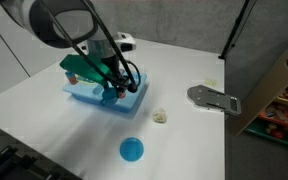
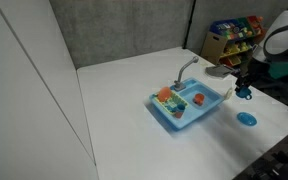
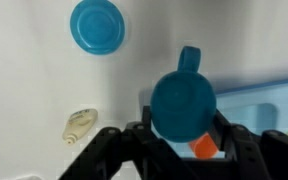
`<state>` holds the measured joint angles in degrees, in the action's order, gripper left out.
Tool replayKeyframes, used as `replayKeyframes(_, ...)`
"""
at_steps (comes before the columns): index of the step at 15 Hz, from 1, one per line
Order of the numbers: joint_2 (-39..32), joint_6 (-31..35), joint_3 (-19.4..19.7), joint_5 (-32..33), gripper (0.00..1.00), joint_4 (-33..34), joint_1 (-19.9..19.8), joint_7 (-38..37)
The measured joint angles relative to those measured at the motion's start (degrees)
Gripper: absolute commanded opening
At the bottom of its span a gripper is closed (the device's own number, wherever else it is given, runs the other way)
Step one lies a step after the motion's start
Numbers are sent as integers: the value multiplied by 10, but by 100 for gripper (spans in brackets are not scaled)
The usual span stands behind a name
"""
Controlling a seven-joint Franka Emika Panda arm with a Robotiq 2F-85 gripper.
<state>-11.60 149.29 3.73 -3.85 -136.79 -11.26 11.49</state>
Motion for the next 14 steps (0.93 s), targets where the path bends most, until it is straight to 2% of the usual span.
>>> replayKeyframes(2,14,-19,0,1,32,1,21,-22)
replayKeyframes(3,19,-27,0,1,57,2,31,-31)
replayKeyframes(6,29,-37,-1,1,57,2,44,-40)
replayKeyframes(11,30,-38,0,1,57,2,44,-40)
replayKeyframes(12,30,-38,0,1,32,2,44,-40)
replayKeyframes(14,29,-38,0,1,32,2,44,-40)
